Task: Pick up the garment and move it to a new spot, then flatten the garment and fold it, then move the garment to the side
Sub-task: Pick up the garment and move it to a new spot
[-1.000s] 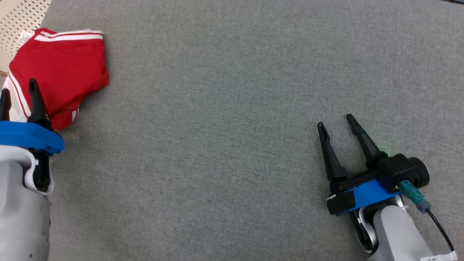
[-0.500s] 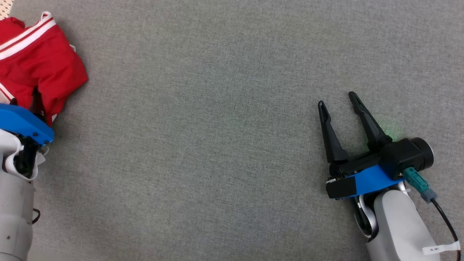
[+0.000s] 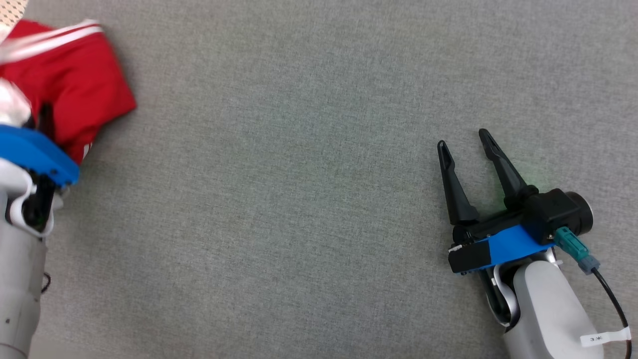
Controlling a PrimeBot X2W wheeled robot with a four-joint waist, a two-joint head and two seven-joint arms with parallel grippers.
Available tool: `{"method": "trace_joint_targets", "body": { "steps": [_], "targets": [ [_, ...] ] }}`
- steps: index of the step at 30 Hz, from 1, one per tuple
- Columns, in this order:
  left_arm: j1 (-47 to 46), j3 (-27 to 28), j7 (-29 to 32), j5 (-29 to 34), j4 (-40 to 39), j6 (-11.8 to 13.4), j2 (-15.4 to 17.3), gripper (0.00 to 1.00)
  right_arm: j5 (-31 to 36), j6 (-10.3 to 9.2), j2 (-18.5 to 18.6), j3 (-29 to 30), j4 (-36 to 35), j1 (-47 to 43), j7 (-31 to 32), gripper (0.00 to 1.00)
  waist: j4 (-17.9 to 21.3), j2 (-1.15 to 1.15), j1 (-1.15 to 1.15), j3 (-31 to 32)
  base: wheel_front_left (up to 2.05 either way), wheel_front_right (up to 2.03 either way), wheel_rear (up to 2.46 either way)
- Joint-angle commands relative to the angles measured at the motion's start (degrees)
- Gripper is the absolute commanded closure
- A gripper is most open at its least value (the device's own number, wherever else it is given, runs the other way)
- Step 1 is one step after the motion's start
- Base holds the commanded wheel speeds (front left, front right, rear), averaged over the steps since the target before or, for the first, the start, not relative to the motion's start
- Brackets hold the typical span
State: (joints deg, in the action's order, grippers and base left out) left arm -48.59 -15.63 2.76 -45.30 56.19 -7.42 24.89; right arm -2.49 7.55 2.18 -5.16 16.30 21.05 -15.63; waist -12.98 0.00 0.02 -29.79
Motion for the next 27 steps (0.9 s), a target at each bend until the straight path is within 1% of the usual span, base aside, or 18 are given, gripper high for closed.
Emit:
{"method": "trace_joint_targets", "body": {
  "steps": [1, 5, 12, 17, 21, 27],
  "targets": [
    [-2.0, -0.8, -1.4, 0.3, -1.4, -0.1, 0.5, 1.0, -0.7, -0.12, 1.4, 1.1, 2.9, -1.5, 0.9, 0.0, 0.3, 0.0, -0.02, 0.8, 0.0, 0.0, 0.0],
    [-3.4, -4.5, -6.3, 1.0, -5.2, -0.1, 1.4, 1.0, -2.5, -0.12, 1.1, 0.6, 2.8, -2.3, 0.7, 0.0, 1.1, 0.0, -0.02, 3.2, 0.0, 0.0, 0.0],
    [-5.5, -10.6, -12.0, 0.4, -12.1, -0.1, -0.6, 1.0, -5.9, -0.08, 0.9, -0.8, 2.7, -2.8, 0.5, 0.0, 4.9, 0.0, -0.02, 7.1, 0.0, 0.0, 0.0],
    [-4.9, -16.1, -14.3, 0.7, -17.1, -0.1, -4.2, 1.0, -7.4, -0.07, 0.9, -0.9, 2.8, -4.3, 0.5, 0.0, 8.7, 0.0, -0.02, 9.4, 0.0, 0.0, 0.0],
    [-3.5, -19.6, -15.4, -0.4, -19.9, -0.1, -7.2, 1.0, -8.6, -0.07, 0.9, -1.0, 2.8, -5.5, 0.5, 0.0, 12.4, 0.0, -0.02, 11.0, 0.0, 0.0, 0.0],
    [-0.1, -24.8, -16.5, -1.5, -21.2, -0.1, -11.9, 1.0, -10.2, -0.06, 0.8, -1.9, 3.1, -6.9, 0.5, 0.0, 17.7, 0.0, -0.02, 13.1, 0.0, 0.0, 0.0]
  ]
}}
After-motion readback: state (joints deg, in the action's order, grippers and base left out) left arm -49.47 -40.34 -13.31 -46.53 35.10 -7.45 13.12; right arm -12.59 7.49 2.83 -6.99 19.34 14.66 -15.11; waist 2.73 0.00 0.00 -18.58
